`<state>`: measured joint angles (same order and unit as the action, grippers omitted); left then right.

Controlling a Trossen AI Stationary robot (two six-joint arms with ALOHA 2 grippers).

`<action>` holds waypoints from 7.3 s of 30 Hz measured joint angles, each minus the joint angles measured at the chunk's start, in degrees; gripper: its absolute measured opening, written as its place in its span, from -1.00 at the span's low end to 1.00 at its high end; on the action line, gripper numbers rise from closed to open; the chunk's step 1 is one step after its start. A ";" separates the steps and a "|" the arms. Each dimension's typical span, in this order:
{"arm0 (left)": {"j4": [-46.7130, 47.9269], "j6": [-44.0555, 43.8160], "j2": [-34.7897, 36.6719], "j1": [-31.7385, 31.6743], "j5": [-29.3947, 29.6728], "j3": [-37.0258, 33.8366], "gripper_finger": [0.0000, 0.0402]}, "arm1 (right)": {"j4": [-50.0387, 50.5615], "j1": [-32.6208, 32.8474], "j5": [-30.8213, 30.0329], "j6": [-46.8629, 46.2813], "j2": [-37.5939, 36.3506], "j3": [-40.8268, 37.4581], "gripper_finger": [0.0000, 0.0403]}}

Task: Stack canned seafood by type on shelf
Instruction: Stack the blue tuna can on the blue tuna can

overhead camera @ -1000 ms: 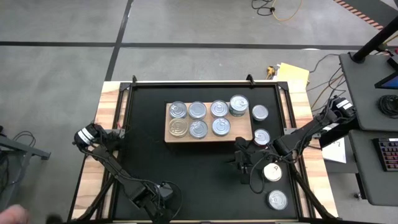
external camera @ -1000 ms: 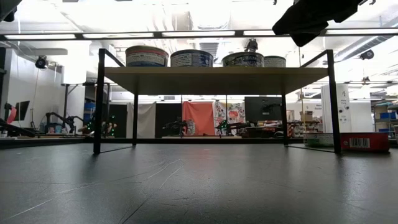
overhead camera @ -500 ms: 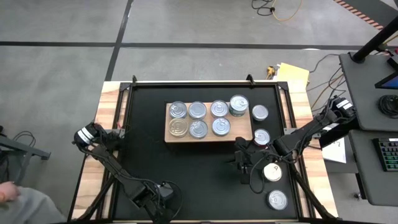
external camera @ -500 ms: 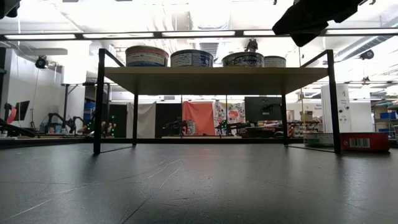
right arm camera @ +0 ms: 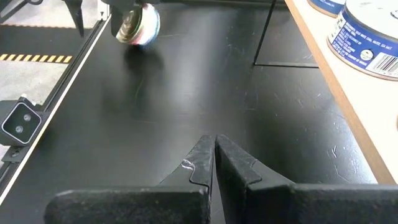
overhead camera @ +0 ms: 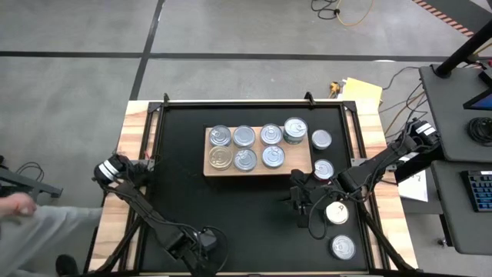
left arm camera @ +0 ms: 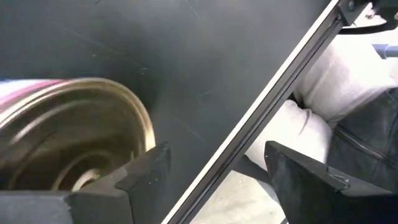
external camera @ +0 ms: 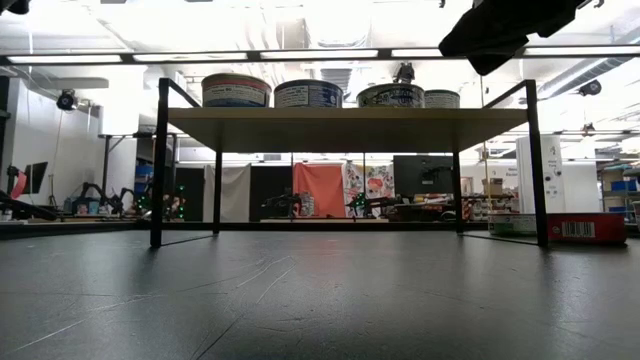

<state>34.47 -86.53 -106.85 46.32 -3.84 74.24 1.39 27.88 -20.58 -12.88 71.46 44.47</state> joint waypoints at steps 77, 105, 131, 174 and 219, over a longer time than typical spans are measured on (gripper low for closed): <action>20.44 5.93 0.33 17.67 23.54 -0.20 -1.00 | -0.46 0.00 -0.42 0.04 1.68 -0.07 -0.95; 7.02 7.57 0.21 17.78 22.33 -3.67 -1.00 | -0.47 -0.02 -0.42 0.00 1.73 0.02 -0.95; 39.40 12.08 4.30 16.77 24.10 14.82 -1.00 | -0.90 -0.07 -0.44 0.90 1.73 0.02 -0.95; 20.82 4.97 10.20 14.61 24.68 -4.92 0.33 | -0.92 -0.05 -0.45 1.07 1.73 0.02 -0.95; 17.56 25.18 19.20 3.89 64.78 -0.99 -0.13 | -20.36 1.06 -0.65 25.91 4.94 -0.04 -0.95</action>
<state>52.03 -61.35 -87.65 50.21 60.95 73.25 -18.97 28.94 -21.23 13.03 76.40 44.42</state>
